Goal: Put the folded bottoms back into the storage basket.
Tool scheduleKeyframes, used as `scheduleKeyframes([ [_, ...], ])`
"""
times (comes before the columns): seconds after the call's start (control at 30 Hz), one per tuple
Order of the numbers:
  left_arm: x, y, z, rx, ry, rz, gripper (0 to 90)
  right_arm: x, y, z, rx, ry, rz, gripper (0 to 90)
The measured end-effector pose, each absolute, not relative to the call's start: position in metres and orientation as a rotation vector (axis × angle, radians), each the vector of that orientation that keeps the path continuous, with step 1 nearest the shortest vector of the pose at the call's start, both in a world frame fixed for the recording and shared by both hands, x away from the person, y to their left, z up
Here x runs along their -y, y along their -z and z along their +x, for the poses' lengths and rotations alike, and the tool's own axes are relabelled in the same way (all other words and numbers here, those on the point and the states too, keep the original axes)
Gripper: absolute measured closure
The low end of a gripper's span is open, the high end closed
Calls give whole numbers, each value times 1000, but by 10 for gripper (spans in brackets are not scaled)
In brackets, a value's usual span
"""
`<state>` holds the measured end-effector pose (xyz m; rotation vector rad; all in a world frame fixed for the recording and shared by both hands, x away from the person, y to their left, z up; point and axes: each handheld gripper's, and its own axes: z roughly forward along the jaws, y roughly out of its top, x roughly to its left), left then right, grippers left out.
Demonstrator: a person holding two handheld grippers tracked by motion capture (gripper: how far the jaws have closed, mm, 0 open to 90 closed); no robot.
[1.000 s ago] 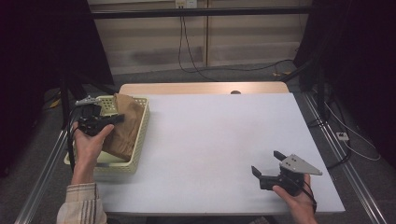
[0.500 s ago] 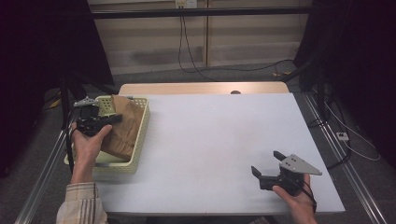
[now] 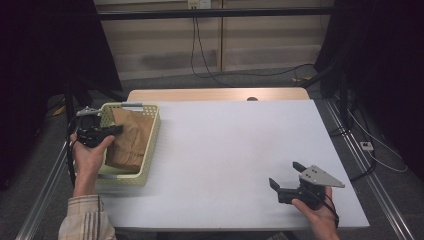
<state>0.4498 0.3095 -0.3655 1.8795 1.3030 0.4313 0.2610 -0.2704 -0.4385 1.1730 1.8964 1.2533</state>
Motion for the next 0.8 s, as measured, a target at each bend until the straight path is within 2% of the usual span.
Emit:
scheduleKeyframes([
  [0.8, -301, 372, 457, -1311, -399, 1892, 855, 271, 439, 261, -1899, -1246, 1179, 35],
])
